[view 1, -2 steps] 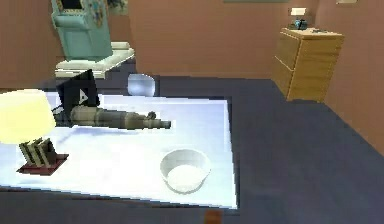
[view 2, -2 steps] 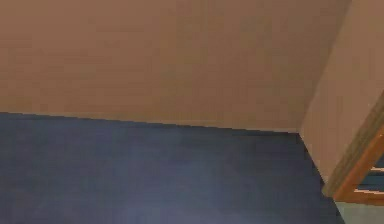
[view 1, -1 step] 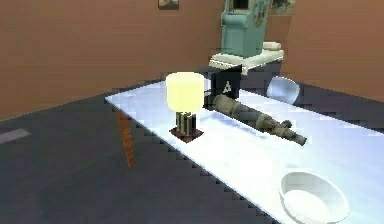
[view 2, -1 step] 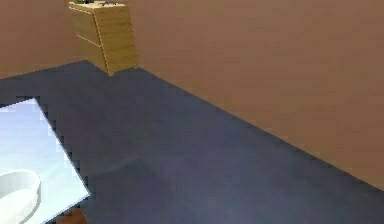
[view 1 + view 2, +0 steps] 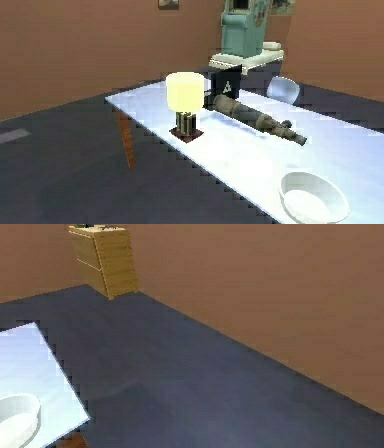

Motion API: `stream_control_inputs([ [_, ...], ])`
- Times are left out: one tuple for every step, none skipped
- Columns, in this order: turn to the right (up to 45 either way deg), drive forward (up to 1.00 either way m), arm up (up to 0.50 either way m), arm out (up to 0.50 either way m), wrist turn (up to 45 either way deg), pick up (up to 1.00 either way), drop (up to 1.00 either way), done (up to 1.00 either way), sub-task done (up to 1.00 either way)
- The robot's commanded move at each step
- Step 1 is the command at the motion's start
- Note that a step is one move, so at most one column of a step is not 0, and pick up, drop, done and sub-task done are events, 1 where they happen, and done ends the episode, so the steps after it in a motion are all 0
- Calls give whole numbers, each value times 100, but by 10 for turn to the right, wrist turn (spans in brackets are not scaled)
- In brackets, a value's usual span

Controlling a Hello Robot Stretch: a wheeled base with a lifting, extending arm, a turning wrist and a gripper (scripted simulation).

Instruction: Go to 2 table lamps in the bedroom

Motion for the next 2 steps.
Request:
stream_control_inputs([
  [450, 0, 0, 0, 0, 0, 0, 0, 0],
  [450, 0, 0, 0, 0, 0, 0, 0, 0],
])
